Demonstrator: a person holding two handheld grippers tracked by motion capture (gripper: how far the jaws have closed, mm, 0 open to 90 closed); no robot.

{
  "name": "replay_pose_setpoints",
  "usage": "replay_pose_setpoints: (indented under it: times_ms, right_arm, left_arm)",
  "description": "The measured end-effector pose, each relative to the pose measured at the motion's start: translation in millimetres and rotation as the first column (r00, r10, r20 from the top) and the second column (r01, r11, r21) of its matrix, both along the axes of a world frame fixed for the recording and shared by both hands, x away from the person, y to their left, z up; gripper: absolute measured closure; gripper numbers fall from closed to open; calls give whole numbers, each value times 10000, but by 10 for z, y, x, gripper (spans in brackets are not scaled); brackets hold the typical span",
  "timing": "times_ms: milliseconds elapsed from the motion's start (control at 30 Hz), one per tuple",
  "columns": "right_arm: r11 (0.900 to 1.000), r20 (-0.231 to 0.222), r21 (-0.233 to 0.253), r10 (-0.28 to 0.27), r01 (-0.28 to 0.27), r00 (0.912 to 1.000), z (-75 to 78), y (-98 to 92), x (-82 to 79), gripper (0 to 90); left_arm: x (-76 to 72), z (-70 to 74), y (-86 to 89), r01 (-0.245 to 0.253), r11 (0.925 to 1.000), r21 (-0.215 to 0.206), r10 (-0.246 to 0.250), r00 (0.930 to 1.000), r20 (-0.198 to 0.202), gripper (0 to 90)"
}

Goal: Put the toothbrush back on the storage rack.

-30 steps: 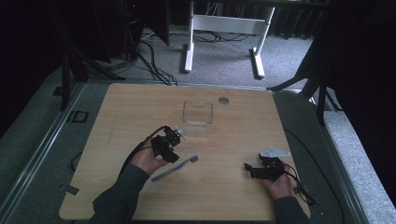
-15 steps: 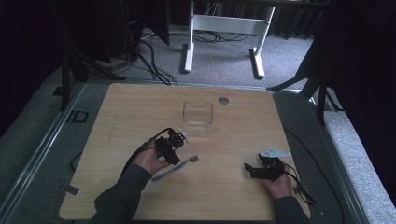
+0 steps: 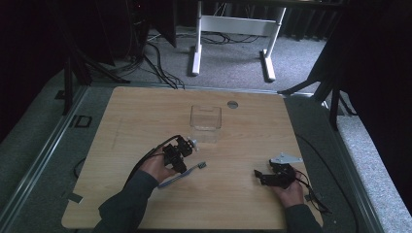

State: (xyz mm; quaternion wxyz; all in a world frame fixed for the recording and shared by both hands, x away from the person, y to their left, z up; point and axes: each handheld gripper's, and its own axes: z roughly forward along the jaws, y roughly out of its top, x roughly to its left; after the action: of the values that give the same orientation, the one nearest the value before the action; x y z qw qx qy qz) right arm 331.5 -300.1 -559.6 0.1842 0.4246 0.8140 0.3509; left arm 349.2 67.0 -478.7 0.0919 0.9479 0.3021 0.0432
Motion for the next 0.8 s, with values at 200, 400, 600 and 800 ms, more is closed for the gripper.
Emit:
replay_pose_setpoints:
  times_ms: [200,400,600,800]
  right_arm:
    - [10000,-1,0,-1,1,10000,0,0,0,193]
    - [10000,-4,2,3,-3,10000,0,0,0,193]
    - [10000,-5,6,0,0,10000,0,0,0,193]
    - [10000,1,-11,9,-9,10000,0,-1,0,193]
  left_arm:
    - [1,-32,-13,29,9999,131,-27,9999,-132,659]
    - [11,-52,-31,49,9997,250,-44,9997,-231,661]
    - [20,-69,-38,82,9994,341,-72,9995,-305,660]
    - [26,-106,-66,168,9985,520,-148,9991,-402,660]
